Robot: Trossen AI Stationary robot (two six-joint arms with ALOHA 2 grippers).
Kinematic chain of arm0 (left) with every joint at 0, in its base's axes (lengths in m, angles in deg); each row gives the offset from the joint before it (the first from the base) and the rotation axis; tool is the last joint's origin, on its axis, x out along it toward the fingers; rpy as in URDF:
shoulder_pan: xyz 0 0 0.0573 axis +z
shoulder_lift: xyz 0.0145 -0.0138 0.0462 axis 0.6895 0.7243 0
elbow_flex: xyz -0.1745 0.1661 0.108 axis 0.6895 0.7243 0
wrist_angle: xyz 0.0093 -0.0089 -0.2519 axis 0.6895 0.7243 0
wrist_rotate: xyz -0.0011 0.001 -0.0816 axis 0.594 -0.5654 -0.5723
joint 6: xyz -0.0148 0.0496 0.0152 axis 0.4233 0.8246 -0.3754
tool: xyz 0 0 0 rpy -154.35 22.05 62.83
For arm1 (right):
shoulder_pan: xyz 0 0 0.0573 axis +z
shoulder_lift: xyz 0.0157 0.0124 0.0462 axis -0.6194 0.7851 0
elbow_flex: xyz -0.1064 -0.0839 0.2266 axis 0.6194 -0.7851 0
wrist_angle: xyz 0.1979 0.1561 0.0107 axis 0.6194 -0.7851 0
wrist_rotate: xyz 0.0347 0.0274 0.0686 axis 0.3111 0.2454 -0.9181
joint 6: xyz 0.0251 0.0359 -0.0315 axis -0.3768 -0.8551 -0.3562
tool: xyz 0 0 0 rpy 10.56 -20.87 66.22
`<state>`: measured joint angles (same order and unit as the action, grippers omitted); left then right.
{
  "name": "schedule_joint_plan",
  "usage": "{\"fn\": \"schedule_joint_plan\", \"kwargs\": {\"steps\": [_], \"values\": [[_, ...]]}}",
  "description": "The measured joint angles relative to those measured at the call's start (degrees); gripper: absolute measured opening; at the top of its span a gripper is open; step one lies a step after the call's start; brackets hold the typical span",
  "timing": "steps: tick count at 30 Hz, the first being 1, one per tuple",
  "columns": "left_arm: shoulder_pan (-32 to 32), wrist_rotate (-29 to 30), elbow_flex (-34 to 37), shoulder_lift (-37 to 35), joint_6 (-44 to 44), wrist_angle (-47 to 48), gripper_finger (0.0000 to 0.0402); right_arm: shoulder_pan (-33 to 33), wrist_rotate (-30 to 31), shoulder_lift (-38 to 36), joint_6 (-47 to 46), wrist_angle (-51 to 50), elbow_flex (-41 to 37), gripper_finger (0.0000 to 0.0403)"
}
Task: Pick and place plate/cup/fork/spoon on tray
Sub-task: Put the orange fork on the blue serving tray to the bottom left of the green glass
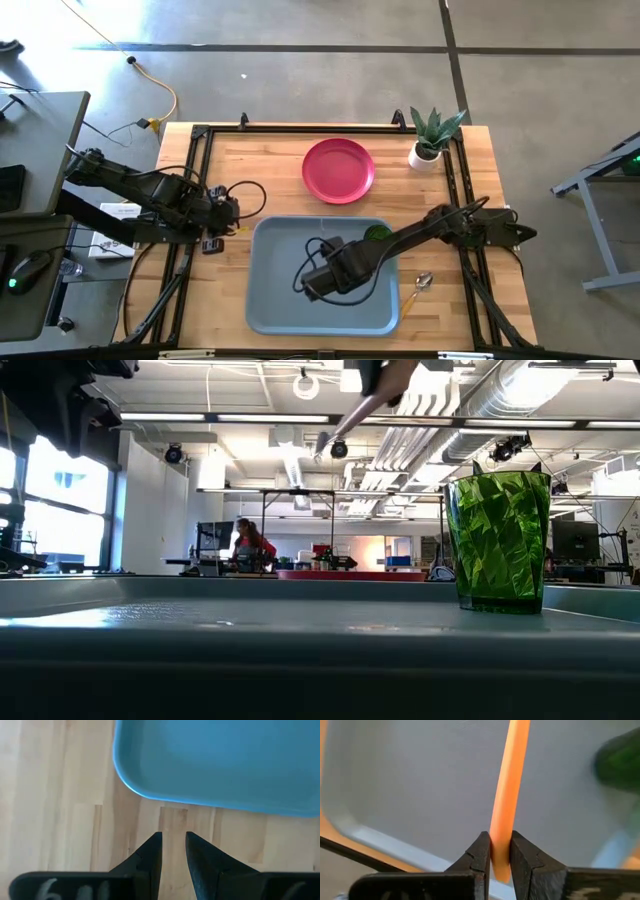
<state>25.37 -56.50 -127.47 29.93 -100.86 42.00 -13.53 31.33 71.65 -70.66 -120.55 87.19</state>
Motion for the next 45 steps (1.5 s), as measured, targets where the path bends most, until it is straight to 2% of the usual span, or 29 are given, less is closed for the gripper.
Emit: {"fn": "schedule_joint_plan", "kwargs": {"steps": [8,18,22,34,45], "values": [[-0.02,3.74,0.00,0.00,-3.22,0.02,0.0076,0.39,0.25,-0.02,3.26,-2.99,-0.10,0.0029],[0.08,9.62,0.00,0.00,-8.65,-0.02,0.0076,1.61,-1.71,4.96,3.48,-4.17,-0.17,0.0029],[1.31,9.84,0.00,0.00,-10.55,-0.16,0.0076,2.03,-2.51,7.08,3.50,-4.15,-0.15,0.0029],[4.88,9.85,0.00,0.00,-9.05,-0.25,0.0076,3.89,-5.43,13.89,3.93,-4.16,-0.15,0.0030],[5.47,9.44,0.00,-0.02,-9.00,-0.27,0.0076,4.26,-8.89,17.41,3.26,-4.15,-0.15,0.0030]]}}
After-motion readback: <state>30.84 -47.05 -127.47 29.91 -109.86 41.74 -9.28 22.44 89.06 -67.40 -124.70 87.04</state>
